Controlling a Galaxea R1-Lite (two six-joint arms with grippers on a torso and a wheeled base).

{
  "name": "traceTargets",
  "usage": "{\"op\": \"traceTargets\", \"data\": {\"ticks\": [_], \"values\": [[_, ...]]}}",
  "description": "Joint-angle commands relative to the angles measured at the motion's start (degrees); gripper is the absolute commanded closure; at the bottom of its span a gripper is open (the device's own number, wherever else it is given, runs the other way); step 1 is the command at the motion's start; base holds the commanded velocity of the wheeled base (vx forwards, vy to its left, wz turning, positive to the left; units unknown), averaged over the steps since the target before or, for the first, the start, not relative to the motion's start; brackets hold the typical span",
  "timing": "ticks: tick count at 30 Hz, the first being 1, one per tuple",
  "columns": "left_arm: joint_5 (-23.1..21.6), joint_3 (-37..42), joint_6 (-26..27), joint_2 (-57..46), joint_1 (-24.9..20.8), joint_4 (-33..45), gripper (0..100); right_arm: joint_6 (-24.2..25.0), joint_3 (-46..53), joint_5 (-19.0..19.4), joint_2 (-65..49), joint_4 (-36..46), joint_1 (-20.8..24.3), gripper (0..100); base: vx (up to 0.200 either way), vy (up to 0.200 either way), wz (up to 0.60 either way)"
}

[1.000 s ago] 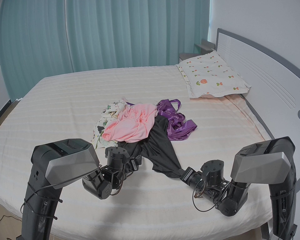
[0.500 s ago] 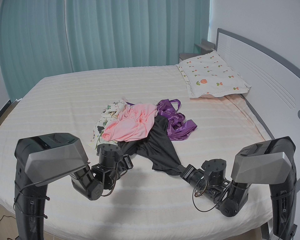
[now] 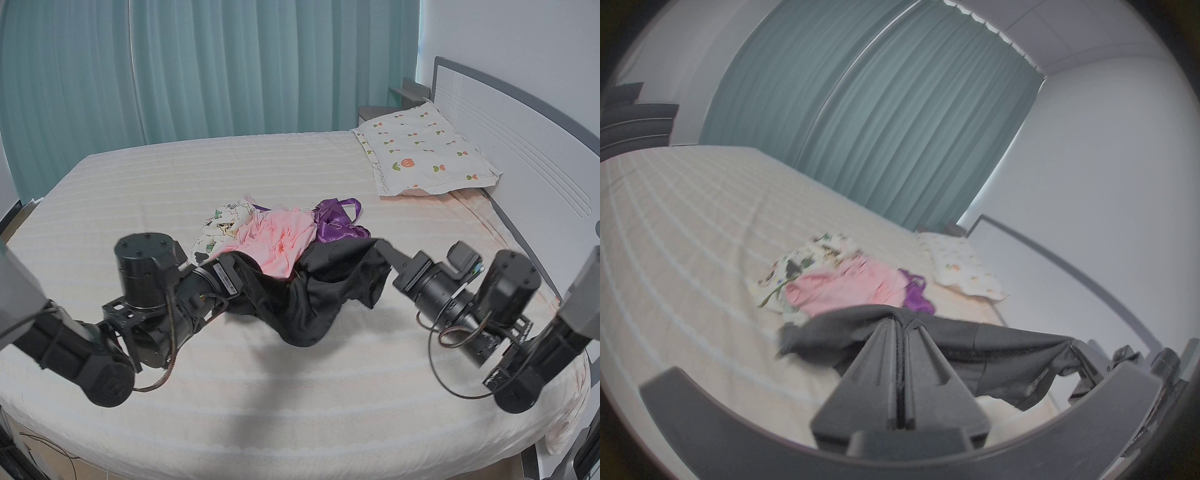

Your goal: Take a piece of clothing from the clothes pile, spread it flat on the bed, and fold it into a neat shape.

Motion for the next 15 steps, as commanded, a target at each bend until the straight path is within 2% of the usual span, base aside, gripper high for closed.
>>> {"op": "traceTargets", "data": {"ticks": [1,6,9,10,15], "values": [[0.1,1.4,2.0,-22.4,-6.4,4.2,100,-8.6,0.1,2.8,-24.1,6.2,2.3,100,0.000,0.000,0.00],[0.5,5.5,5.9,-26.8,-6.0,4.4,100,-8.1,2.9,4.6,-30.1,11.2,2.7,100,0.000,0.000,0.00],[0.3,9.4,6.1,-26.5,-6.0,3.9,100,-7.9,7.3,5.1,-29.3,11.9,2.2,100,0.000,0.000,0.00],[0.2,12.7,6.1,-26.1,-6.0,3.8,100,-7.9,11.5,5.9,-27.0,11.6,2.1,100,0.000,0.000,0.00],[0.2,16.3,5.4,-21.0,-6.0,3.6,100,-6.8,14.8,7.3,-20.5,10.7,2.2,100,0.000,0.000,0.00]]}}
